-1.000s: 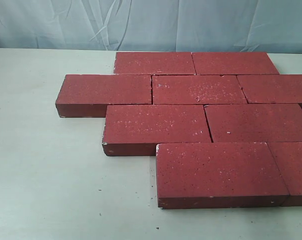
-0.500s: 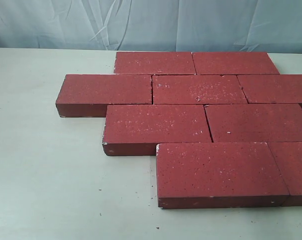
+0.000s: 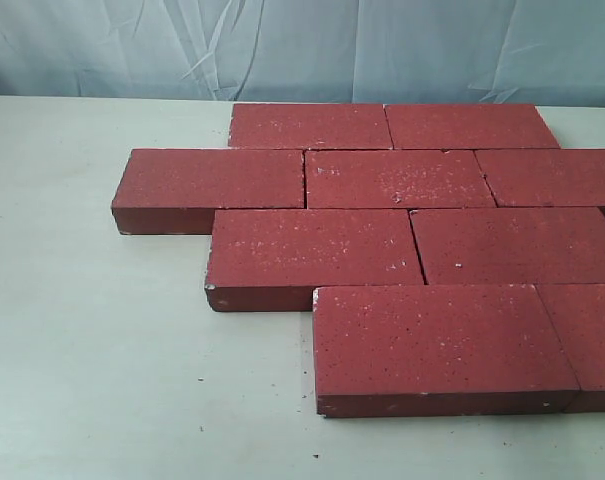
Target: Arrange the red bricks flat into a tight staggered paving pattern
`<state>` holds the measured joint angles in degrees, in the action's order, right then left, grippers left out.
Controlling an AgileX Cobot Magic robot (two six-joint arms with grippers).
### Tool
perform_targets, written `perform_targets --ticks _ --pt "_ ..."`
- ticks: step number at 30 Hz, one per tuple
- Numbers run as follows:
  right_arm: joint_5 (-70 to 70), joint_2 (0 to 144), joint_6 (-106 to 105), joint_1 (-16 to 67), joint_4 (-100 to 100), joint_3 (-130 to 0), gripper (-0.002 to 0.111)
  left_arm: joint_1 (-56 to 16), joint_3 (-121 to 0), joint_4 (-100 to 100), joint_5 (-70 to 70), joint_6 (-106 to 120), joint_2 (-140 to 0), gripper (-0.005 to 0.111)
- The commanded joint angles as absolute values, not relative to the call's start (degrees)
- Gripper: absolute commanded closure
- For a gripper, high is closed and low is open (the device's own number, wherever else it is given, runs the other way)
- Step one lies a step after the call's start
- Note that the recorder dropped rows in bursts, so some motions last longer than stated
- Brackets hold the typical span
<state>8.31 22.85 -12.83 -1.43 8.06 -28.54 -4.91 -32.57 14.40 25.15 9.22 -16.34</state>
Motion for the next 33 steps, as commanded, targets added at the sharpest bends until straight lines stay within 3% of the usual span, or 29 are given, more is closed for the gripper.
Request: perform_targets --ticks 1,12,23,33 --pt "8.4 22.6 -12.9 -1.5 8.3 -28.3 0.109 -5.3 -32.2 11.2 25.9 9.1 -15.9 0.107" --pt "8.3 22.6 -12.9 -1.5 9.3 -28.3 0.109 -5.3 -25.2 -11.2 22.6 -2.5 -11.4 0.107" --pt "8.3 22.6 -12.9 -1.5 9.3 -28.3 0.109 -3.3 -15.1 -10.6 19.6 -2.8 -0.4 0.107" --pt "8.5 22.5 -12.9 -1.5 9.3 -28.3 0.109 -0.8 -6.6 -5.7 18.5 -2.5 0.0 0.107"
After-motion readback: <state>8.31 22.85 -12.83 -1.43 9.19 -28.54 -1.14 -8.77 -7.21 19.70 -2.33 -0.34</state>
